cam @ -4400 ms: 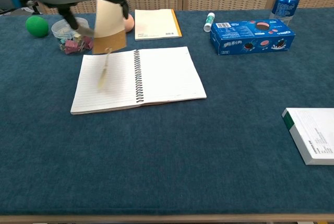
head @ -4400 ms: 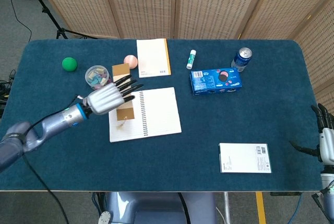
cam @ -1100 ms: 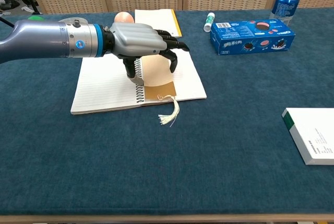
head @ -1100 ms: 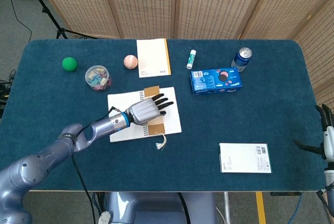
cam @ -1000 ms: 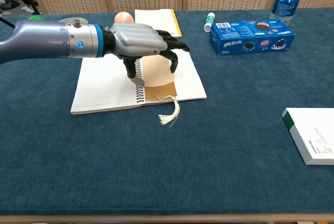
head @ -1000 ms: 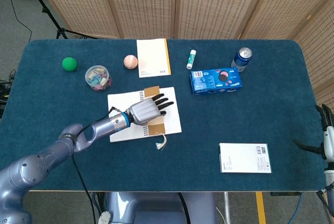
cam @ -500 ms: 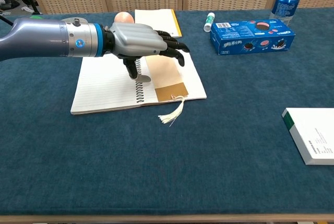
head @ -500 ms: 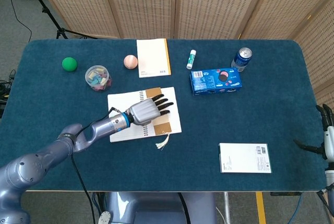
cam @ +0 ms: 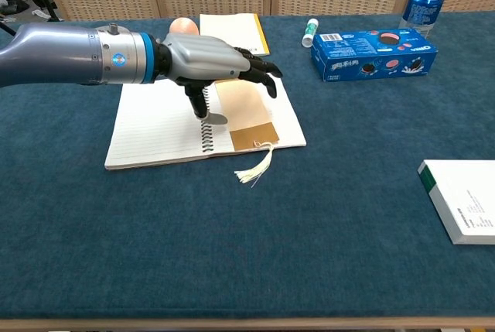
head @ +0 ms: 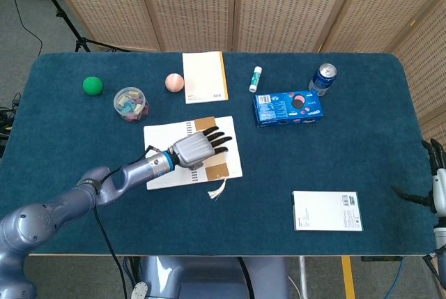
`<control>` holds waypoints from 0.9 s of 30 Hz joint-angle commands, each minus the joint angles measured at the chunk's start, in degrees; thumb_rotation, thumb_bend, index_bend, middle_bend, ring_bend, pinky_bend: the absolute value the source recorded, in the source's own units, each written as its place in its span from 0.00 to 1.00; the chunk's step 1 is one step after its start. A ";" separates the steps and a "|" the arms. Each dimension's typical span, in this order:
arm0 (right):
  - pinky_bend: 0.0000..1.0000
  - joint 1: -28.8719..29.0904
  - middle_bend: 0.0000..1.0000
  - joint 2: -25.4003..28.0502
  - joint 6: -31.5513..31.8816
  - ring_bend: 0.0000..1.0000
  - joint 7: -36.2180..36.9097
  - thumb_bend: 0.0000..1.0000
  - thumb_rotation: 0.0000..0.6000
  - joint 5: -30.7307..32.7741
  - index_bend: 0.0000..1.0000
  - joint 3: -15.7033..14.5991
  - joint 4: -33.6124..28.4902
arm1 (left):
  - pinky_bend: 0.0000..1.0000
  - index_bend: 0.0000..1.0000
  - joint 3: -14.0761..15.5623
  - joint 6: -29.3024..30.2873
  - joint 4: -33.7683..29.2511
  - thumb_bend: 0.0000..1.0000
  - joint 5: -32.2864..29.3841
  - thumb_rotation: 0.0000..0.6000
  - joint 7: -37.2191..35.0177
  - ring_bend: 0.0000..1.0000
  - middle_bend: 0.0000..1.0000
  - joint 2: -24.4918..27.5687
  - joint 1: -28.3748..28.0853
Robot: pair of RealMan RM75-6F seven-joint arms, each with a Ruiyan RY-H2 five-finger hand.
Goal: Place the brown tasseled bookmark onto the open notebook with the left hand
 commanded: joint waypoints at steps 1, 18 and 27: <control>0.00 0.02 0.00 -0.01 -0.01 0.00 -0.03 0.00 1.00 -0.06 0.00 -0.03 -0.01 | 0.00 0.18 -1.58 -1.85 -7.57 0.34 -1.56 1.00 -1.85 0.00 0.00 4.21 -1.36; 0.00 -0.12 0.00 0.20 0.27 0.00 0.21 0.00 1.00 -0.34 0.00 -0.10 -0.36 | 0.00 0.18 0.08 -4.47 -19.26 0.34 -2.30 1.00 -5.38 0.00 0.00 8.68 -0.39; 0.00 -0.12 0.00 0.28 0.22 0.00 0.32 0.00 1.00 -0.51 0.00 -0.21 -0.42 | 0.00 0.18 2.11 -2.48 -19.53 0.34 -0.17 1.00 -5.73 0.00 0.00 8.43 1.30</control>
